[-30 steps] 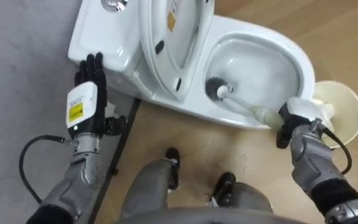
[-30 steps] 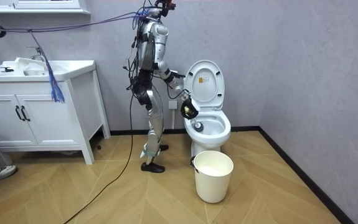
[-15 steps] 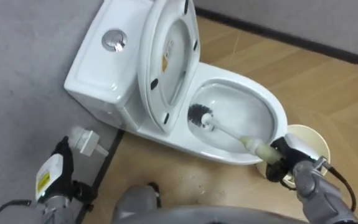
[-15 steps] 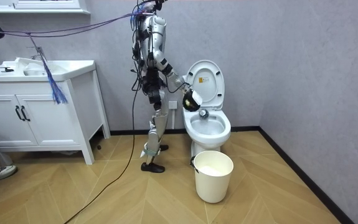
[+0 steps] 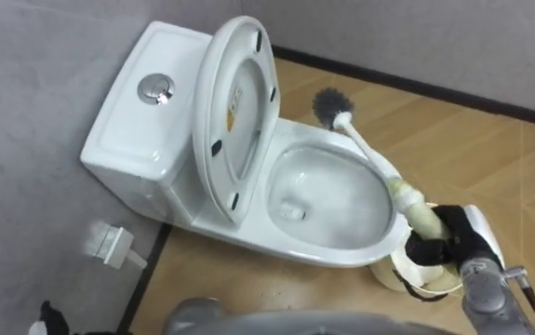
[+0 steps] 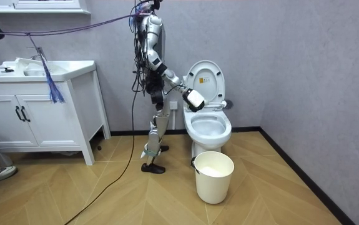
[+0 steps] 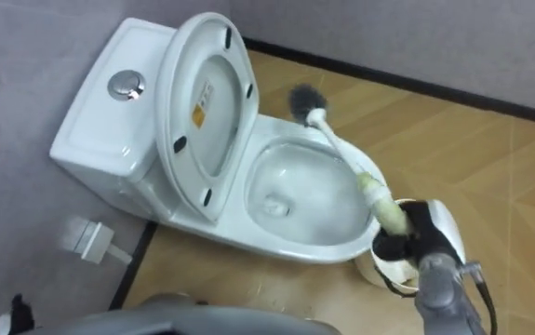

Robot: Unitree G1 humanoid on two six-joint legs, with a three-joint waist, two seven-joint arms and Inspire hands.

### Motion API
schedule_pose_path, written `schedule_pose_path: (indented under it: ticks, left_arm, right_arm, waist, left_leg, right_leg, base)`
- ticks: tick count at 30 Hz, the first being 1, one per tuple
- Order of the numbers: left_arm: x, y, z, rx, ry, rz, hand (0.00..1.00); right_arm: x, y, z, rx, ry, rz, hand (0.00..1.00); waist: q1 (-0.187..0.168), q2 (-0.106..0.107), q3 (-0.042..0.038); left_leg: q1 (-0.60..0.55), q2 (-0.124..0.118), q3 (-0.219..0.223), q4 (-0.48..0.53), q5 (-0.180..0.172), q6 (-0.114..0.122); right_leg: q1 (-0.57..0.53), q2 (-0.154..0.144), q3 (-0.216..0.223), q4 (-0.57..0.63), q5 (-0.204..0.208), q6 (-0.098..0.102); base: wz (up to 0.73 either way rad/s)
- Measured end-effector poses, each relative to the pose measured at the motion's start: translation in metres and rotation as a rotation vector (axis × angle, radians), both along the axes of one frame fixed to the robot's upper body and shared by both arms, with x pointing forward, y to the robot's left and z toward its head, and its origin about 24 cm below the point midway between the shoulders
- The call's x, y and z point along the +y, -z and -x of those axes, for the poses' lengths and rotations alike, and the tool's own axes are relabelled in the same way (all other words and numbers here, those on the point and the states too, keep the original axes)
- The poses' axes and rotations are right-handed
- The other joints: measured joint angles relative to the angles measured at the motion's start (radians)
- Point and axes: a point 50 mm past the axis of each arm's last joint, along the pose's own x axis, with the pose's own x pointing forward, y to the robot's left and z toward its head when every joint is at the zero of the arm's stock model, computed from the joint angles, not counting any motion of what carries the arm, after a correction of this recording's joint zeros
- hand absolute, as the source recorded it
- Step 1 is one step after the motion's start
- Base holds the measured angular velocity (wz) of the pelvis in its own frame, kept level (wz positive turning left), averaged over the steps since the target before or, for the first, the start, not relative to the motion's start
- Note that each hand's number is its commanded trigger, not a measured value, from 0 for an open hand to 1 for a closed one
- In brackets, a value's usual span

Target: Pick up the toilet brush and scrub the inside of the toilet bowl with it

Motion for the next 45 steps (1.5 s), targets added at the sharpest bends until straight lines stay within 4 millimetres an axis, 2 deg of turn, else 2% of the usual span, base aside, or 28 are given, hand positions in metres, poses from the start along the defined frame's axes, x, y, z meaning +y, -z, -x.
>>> schedule_pose_path:
  ticks: [4, 7, 11, 12, 15, 19, 20, 21, 22, 27, 33, 45]
  left_arm:
    - [-0.002, 0.006, 0.012, 0.079, -0.025, 0.025, 0.00]
    - [0.002, 0.009, 0.003, 0.073, -0.053, 0.046, 0.00]
    - [0.002, 0.010, -0.012, 0.029, -0.069, 0.080, 0.00]
    - [0.001, 0.011, -0.014, 0.024, -0.065, 0.099, 0.00]
    - [-0.006, 0.015, -0.014, 0.027, -0.063, 0.161, 0.00]
    - [-0.014, 0.020, -0.021, 0.028, -0.052, 0.220, 0.00]
    - [-0.017, 0.021, -0.022, 0.037, -0.036, 0.236, 0.00]
    - [-0.020, 0.023, -0.025, 0.041, -0.022, 0.252, 0.00]
    - [-0.021, 0.024, -0.026, 0.042, -0.015, 0.261, 0.00]
    - [-0.027, 0.025, -0.031, 0.039, 0.014, 0.296, 0.00]
    - [-0.027, 0.026, -0.014, 0.078, -0.003, 0.297, 0.00]
    - [-0.028, 0.028, -0.003, 0.138, -0.024, 0.306, 0.00]
  right_arm:
    - [-0.007, 0.007, 0.017, 0.031, 0.098, -0.006, 1.00]
    - [-0.005, 0.013, 0.028, 0.038, 0.182, -0.022, 1.00]
    - [-0.004, 0.026, 0.046, 0.110, 0.260, -0.051, 1.00]
    - [-0.004, 0.028, 0.053, 0.129, 0.288, -0.056, 1.00]
    - [-0.005, 0.033, 0.064, 0.170, 0.328, -0.068, 1.00]
    - [0.002, 0.042, 0.079, 0.224, 0.399, -0.112, 1.00]
    - [0.006, 0.044, 0.080, 0.226, 0.417, -0.133, 0.86]
    - [0.010, 0.046, 0.081, 0.227, 0.434, -0.152, 0.28]
    - [0.012, 0.047, 0.082, 0.232, 0.442, -0.160, 0.00]
    - [0.014, 0.054, 0.099, 0.289, 0.538, -0.189, 0.00]
    - [0.012, 0.056, 0.116, 0.338, 0.623, -0.197, 0.00]
    - [0.014, 0.058, 0.119, 0.381, 0.636, -0.201, 0.00]
  waist:
    - [-0.028, 0.013, -0.0004]
    - [-0.042, 0.017, 0.0040]
    - [-0.063, 0.026, -0.0002]
    - [-0.066, 0.031, -0.0040]
    - [-0.080, 0.041, -0.0070]
    - [-0.104, 0.049, -0.0053]
    - [-0.115, 0.049, -0.0052]
    - [-0.126, 0.050, -0.0048]
    - [-0.132, 0.051, -0.0044]
    - [-0.138, 0.055, -0.0009]
    - [-0.138, 0.059, 0.0004]
    - [-0.141, 0.064, 0.0008]
  left_leg:
    - [0.019, 0.004, 0.015, 0.001, -0.011, 0.000]
    - [0.032, 0.007, 0.024, -0.001, -0.017, 0.000]
    - [0.035, 0.008, 0.042, 0.000, -0.020, 0.003]
    - [0.036, 0.009, 0.051, 0.000, -0.023, 0.003]
    - [0.054, 0.010, 0.078, -0.001, -0.032, 0.005]
    - [0.072, 0.010, 0.094, -0.009, -0.034, 0.006]
    - [0.073, 0.010, 0.094, -0.010, -0.034, 0.006]
    - [0.075, 0.010, 0.095, -0.010, -0.034, 0.006]
    - [0.076, 0.010, 0.095, -0.011, -0.034, 0.006]
    - [0.100, 0.009, 0.109, -0.025, -0.034, 0.005]
    - [0.117, 0.007, 0.125, -0.039, -0.034, 0.005]
    - [0.120, 0.007, 0.124, -0.040, -0.034, 0.005]
  right_leg:
    - [0.014, 0.002, 0.010, -0.001, 0.000, 0.001]
    - [0.017, 0.004, 0.028, -0.003, 0.000, 0.001]
    - [0.014, 0.006, 0.059, -0.005, 0.000, 0.002]
    - [0.010, 0.007, 0.072, -0.004, 0.001, 0.003]
    - [0.010, 0.006, 0.104, -0.001, 0.003, 0.005]
    - [0.017, 0.006, 0.124, -0.001, 0.004, 0.008]
    - [0.017, 0.006, 0.126, -0.001, 0.004, 0.008]
    - [0.017, 0.006, 0.128, -0.001, 0.004, 0.008]
    - [0.017, 0.007, 0.130, -0.002, 0.004, 0.008]
    - [0.022, 0.007, 0.157, -0.004, 0.004, 0.009]
    - [0.021, 0.009, 0.187, -0.004, 0.003, 0.009]
    - [0.022, 0.010, 0.196, -0.002, 0.003, 0.009]
  base:
    - [-0.10]
    - [-0.11]
    - [-0.12]
    - [-0.25]
    - [-0.28]
    - [-0.17]
    - [-0.04]
    - [-0.05]
    - [-0.09]
    - [-0.14]
    - [-0.10]
    - [-0.01]
